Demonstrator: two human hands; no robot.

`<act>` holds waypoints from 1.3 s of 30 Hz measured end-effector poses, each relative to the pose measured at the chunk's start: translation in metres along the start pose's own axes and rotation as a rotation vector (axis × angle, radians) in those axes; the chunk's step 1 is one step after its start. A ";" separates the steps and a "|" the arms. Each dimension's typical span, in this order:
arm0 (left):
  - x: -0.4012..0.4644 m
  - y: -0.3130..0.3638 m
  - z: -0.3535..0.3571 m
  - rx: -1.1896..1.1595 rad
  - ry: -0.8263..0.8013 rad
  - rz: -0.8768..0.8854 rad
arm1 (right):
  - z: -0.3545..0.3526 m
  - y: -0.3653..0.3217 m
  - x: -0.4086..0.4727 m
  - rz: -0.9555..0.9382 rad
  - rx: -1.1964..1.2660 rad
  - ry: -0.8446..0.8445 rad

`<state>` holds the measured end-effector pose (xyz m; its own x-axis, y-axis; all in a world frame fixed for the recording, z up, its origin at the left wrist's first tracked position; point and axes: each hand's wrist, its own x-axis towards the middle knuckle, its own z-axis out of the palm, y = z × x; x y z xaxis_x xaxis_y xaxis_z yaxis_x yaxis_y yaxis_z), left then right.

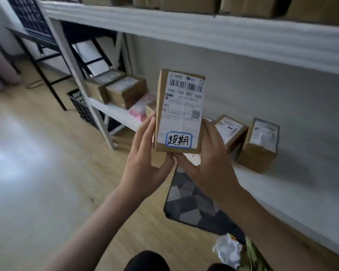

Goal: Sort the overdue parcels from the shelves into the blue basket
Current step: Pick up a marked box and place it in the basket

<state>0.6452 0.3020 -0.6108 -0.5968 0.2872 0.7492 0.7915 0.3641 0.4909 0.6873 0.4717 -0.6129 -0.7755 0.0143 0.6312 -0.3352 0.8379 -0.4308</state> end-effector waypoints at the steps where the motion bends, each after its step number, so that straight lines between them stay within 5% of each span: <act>1: 0.007 -0.003 -0.018 0.011 0.030 -0.005 | 0.006 -0.016 0.014 -0.018 0.017 -0.012; 25: 0.346 0.105 -0.450 0.193 0.067 -0.256 | -0.146 -0.401 0.421 -0.069 0.332 -0.245; 39: 0.414 0.055 -0.577 0.231 0.116 -0.222 | -0.094 -0.501 0.531 -0.210 0.250 -0.241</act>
<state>0.5182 -0.0707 -0.0172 -0.7216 0.0809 0.6875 0.5854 0.6014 0.5437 0.4939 0.1107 -0.0008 -0.7697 -0.2960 0.5656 -0.5962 0.6500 -0.4712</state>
